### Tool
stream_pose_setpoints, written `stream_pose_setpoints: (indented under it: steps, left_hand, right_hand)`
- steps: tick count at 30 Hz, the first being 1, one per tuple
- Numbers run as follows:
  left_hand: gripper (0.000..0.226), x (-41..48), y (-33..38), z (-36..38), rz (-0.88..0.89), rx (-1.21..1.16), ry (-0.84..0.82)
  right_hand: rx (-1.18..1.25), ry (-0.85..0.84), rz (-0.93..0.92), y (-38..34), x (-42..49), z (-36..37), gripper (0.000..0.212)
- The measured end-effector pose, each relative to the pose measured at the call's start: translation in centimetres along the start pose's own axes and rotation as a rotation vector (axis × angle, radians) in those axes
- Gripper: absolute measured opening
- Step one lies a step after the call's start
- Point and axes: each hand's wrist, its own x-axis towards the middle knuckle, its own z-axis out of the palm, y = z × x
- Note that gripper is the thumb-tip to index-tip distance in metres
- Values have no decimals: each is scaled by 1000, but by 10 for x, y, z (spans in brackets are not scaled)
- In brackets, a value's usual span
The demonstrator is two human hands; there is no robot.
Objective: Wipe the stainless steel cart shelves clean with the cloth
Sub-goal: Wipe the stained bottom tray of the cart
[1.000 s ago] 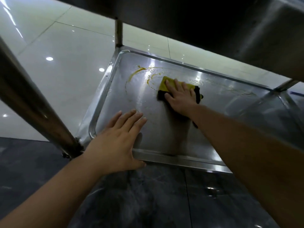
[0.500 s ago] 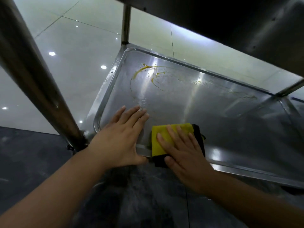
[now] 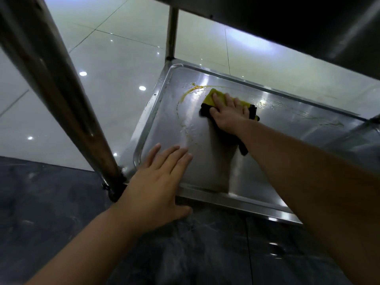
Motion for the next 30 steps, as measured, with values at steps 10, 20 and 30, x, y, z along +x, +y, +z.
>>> stream_pose_setpoints:
  steps: [10, 20, 30]
  left_hand:
    - [20, -50, -2, 3, -193, -74, 321]
    - [25, -47, 1, 11, -232, -185, 450]
    - [24, -50, -5, 12, -197, -177, 419]
  right_hand:
    - [-144, 2, -276, -17, -140, 40, 71]
    - [-137, 53, -290, -38, -107, 38, 62]
    - [3, 44, -59, -55, 6, 5, 57]
